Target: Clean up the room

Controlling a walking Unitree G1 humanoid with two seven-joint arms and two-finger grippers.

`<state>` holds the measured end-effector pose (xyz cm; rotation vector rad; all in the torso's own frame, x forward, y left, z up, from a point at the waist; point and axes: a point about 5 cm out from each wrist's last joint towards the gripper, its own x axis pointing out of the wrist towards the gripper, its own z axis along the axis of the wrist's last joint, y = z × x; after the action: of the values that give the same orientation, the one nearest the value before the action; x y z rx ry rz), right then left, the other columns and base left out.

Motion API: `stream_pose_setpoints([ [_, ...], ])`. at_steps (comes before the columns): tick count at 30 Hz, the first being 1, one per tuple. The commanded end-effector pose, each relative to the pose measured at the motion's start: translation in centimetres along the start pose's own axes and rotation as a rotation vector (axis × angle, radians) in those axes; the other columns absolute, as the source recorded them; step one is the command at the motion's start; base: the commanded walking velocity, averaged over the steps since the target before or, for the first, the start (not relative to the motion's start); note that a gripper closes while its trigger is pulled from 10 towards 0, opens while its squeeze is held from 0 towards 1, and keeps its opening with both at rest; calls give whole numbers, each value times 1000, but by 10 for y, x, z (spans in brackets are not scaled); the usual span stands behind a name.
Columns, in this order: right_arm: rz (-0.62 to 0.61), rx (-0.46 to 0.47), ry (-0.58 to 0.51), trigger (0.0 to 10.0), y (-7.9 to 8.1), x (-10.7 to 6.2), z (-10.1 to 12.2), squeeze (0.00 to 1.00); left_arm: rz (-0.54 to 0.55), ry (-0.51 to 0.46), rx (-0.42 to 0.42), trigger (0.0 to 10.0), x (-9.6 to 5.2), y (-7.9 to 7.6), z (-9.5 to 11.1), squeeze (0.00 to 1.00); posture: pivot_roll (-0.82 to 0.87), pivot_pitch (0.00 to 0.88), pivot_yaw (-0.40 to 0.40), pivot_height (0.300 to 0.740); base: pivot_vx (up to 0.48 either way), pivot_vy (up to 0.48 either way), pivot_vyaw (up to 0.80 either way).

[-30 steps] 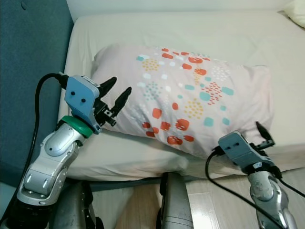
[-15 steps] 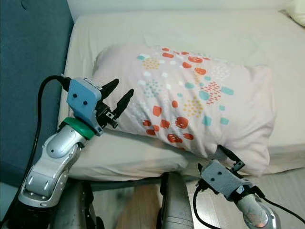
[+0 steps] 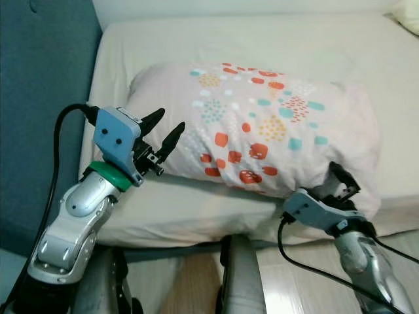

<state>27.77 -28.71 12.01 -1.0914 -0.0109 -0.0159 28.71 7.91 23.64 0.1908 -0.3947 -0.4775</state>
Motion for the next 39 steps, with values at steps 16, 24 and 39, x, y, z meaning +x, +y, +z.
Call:
stream_pose_setpoints([
  [16,138,300,196,0,32,31,-14,0,40,4,17,10000,0,4,-1,0,44,159,59,551,0,0,0],
  [24,189,660,121,0,33,42,5,0,44,4,17,10000,0,4,-2,0,44,156,51,551,0,0,0],
  [39,431,1383,-337,0,14,64,102,0,122,-88,55,10000,10,18,21,0,50,143,39,551,0,0,0],
])
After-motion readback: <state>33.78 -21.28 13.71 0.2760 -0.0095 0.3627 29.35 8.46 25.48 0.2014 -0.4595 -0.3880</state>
